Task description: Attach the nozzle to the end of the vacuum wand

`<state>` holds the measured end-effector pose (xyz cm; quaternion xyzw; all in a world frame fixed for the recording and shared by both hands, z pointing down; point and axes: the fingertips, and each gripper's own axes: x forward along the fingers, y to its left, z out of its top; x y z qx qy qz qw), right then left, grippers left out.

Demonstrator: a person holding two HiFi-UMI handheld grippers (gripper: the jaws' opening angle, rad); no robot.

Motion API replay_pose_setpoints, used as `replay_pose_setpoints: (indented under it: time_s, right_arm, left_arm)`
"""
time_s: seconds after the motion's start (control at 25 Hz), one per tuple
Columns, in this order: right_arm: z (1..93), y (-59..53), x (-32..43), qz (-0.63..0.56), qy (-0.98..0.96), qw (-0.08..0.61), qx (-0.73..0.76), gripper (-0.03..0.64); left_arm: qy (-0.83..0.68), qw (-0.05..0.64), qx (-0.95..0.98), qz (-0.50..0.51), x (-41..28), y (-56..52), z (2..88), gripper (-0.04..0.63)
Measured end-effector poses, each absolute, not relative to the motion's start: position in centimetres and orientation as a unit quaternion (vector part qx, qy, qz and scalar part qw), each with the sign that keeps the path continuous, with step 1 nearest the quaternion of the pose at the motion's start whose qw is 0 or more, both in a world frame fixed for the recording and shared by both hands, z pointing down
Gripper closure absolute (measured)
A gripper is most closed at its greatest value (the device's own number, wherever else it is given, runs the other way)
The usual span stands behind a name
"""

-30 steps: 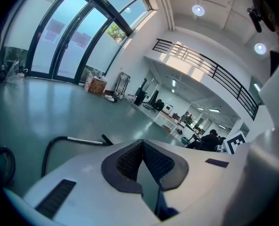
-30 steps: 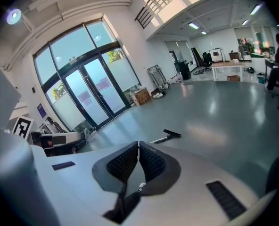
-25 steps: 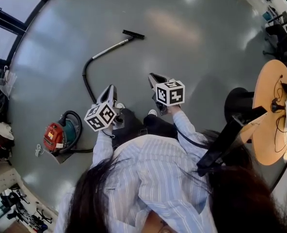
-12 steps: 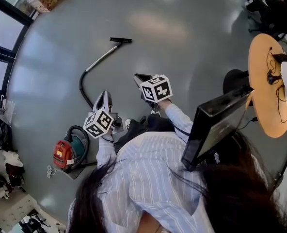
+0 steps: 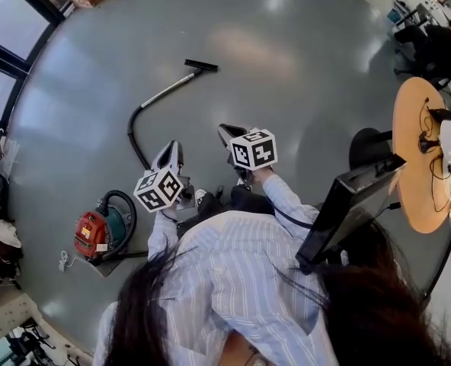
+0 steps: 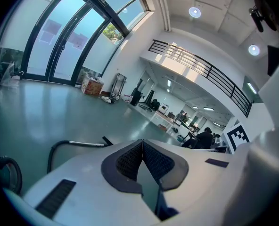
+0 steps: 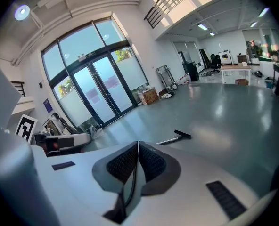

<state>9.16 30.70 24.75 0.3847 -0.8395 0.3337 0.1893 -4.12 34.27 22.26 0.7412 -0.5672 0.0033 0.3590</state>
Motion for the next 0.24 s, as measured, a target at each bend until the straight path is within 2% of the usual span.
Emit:
replay_pose_setpoints:
  time_s: [0.24]
  right_arm:
    - [24.84,31.00,8.14,0.341,-0.837,0.183,0.386,0.603]
  left_arm:
    - [-0.563,0.355,0.747,0.002,-5.03,34.14,22.03,0.589]
